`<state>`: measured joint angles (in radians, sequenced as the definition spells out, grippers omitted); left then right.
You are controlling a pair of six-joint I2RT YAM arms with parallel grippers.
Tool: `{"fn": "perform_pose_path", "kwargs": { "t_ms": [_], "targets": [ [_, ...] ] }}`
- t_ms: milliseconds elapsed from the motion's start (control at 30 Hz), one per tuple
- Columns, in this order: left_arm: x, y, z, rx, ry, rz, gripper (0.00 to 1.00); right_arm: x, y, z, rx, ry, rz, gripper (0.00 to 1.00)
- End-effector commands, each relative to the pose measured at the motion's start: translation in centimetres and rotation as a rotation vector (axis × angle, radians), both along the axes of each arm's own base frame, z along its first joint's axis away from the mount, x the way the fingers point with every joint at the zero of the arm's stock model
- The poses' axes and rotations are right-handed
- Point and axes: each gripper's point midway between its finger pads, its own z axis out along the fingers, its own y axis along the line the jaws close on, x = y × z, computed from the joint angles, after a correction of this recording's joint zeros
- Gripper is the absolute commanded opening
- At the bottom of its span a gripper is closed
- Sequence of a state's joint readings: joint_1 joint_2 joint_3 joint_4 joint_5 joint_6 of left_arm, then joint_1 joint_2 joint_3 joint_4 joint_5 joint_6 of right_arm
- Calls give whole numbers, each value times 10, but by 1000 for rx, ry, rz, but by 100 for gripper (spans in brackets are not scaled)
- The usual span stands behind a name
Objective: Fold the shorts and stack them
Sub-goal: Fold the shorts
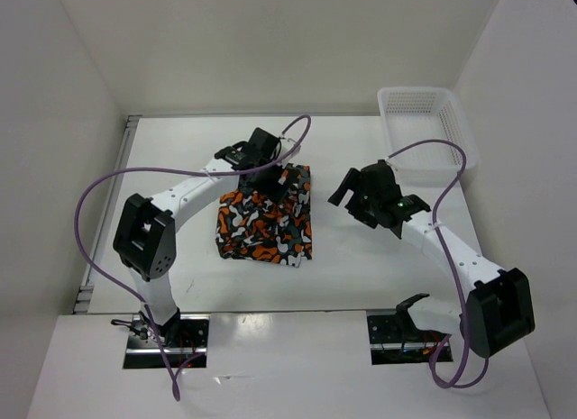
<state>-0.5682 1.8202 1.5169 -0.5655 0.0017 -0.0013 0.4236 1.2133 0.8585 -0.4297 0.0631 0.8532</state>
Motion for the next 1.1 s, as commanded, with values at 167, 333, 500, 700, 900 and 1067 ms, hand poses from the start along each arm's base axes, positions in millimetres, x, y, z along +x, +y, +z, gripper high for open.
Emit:
{"fn": "perform_pose_path", "kwargs": {
  "t_ms": [167,333,500,700,900,1067],
  "targets": [
    [-17,-16,3,-129,41,-88,100,-8,-10,-3,-15,23,5,99],
    [-34,-49,1,-152,38,-177,96,-6,-9,-2,-15,23,5,99],
    [-49,-63,-16,-113,71,-214,88,-8,-10,-3,-21,20,11,99],
    [-45,-38,-27,35,31,-129,72,-9,-9,-3,-15,23,18,99],
    [-45,-28,9,-48,-81,-111,51,-12,-8,-4,-9,25,24,99],
    [-46,-20,5,-83,-53,-110,85,-11,-6,-5,-3,28,31,99]
  ]
}}
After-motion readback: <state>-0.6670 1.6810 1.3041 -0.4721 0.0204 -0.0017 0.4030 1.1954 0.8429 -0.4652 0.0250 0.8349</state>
